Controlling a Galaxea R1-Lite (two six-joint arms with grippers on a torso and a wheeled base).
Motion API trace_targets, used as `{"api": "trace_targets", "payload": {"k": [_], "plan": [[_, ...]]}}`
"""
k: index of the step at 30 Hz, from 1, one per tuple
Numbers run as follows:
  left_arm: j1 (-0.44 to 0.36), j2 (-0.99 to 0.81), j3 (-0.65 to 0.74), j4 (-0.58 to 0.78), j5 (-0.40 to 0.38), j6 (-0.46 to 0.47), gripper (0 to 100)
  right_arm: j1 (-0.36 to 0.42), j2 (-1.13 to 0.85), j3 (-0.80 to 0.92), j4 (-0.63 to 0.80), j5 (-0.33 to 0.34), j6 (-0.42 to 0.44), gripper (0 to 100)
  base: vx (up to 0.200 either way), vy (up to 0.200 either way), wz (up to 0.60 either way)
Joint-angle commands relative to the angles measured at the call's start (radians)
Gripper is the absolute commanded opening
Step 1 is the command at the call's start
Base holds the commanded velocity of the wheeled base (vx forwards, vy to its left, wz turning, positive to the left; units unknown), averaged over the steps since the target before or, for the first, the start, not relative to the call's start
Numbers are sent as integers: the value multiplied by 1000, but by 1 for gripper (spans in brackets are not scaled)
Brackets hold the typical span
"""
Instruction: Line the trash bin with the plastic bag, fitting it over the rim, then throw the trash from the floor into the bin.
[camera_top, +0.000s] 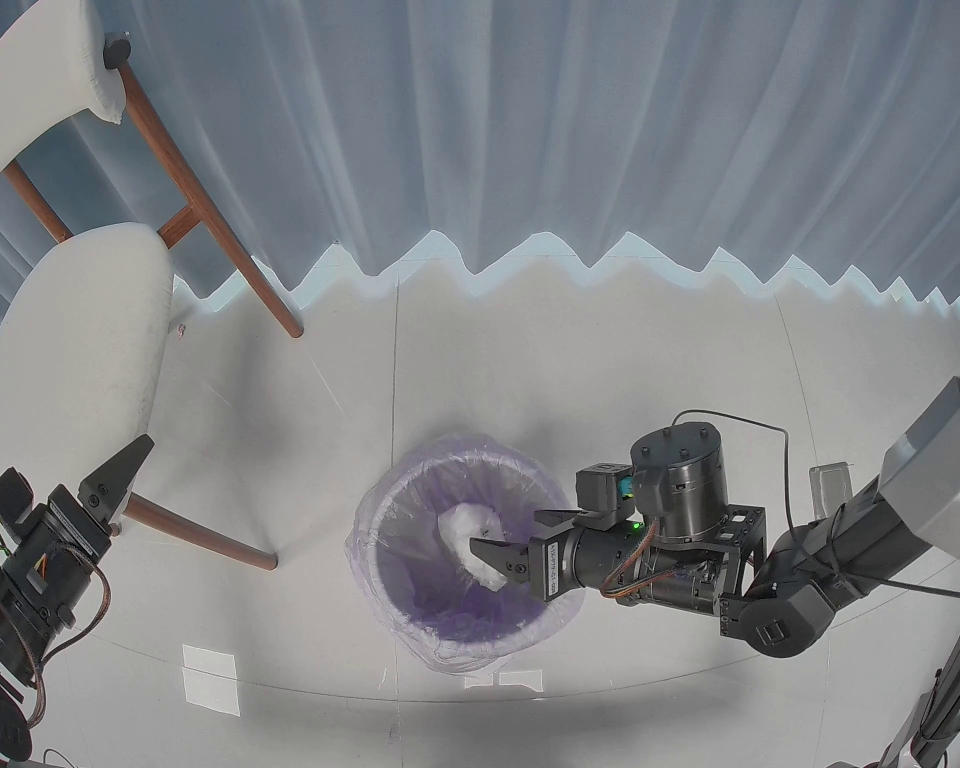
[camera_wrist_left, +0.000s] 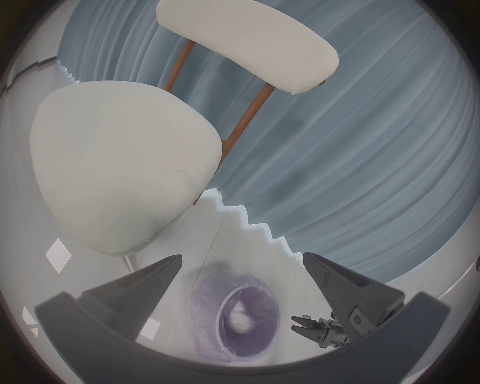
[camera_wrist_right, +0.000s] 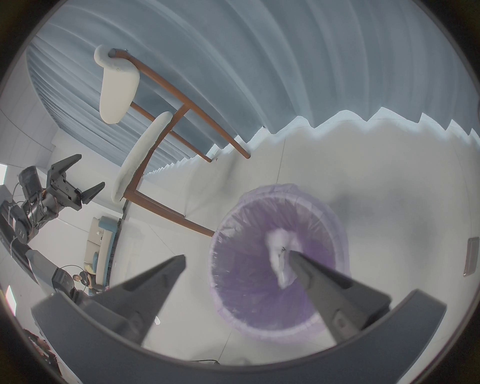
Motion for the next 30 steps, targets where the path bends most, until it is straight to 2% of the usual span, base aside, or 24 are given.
{"api": "trace_targets", "payload": {"k": [1,7,9,12,15,20,22,26,30], "plan": [[2,-6,2,-2,0,1,100,-8,-114,40,11,-6,9,100,0,0,0],[-5,-27,6,-3,0,31,100,-179,-427,207,52,-9,9,100,0,0,0],[-11,-64,32,-6,-2,66,100,-314,-605,282,108,-27,3,100,0,0,0],[-9,-112,66,-6,-9,109,100,-441,-773,336,157,-68,1,100,0,0,0],[0,-181,112,-6,-15,141,100,-522,-948,406,187,-79,-23,100,0,0,0],[-2,-363,114,110,-8,178,100,-554,-1220,548,198,-81,-123,100,0,0,0],[-2,-449,108,193,-8,235,100,-556,-1320,607,221,-82,-165,100,0,0,0],[-6,-653,112,417,-18,394,100,-556,-1536,689,338,-82,-235,100,0,0,0],[-14,-869,106,667,-17,469,100,-562,-1723,719,525,-96,-284,100,0,0,0]]}}
